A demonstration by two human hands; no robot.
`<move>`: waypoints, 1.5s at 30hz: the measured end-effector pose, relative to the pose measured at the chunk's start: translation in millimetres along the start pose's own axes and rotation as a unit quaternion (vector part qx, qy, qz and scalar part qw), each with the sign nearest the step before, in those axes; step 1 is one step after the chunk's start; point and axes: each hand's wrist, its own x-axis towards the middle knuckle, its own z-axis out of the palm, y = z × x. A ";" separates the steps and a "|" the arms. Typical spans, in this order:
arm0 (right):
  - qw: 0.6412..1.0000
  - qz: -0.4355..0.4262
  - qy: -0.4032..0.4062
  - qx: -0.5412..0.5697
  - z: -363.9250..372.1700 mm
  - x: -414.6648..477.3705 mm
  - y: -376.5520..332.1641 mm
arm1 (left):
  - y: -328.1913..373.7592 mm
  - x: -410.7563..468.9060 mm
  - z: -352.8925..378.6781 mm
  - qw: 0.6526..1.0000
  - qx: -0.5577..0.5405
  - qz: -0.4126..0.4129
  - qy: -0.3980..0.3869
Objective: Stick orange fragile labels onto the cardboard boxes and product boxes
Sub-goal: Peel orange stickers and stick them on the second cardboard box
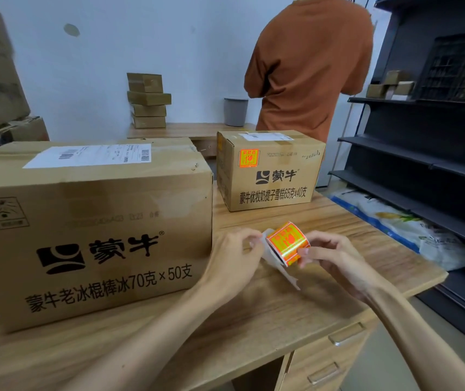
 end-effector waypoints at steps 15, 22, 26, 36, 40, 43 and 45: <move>1.000 0.016 -0.023 -0.010 15.2 -0.6 0.8 | -14.5 -6.3 17.3 0.992 -0.114 0.039 -0.029; 0.997 -0.018 -0.028 -0.075 19.9 -3.1 4.4 | -22.5 -11.8 16.3 0.991 -0.034 0.123 -0.041; 0.893 -0.221 -0.030 -0.392 15.3 -2.5 14.1 | -17.1 -11.4 9.1 0.992 -0.051 0.106 0.035; 0.635 -0.361 -0.042 -0.681 25.0 -6.5 23.7 | -4.5 0.4 0.4 0.932 0.219 0.270 0.101; 0.618 -0.378 -0.043 -0.688 27.2 -4.7 27.4 | 2.2 -0.1 0.0 0.913 0.266 0.276 0.141; 0.621 -0.365 -0.040 -0.692 27.6 -3.4 28.0 | 4.5 -3.3 1.2 0.888 0.323 0.298 0.138; 0.624 -0.369 -0.037 -0.688 29.0 -3.9 26.4 | 1.8 -3.2 4.3 0.888 0.346 0.279 0.116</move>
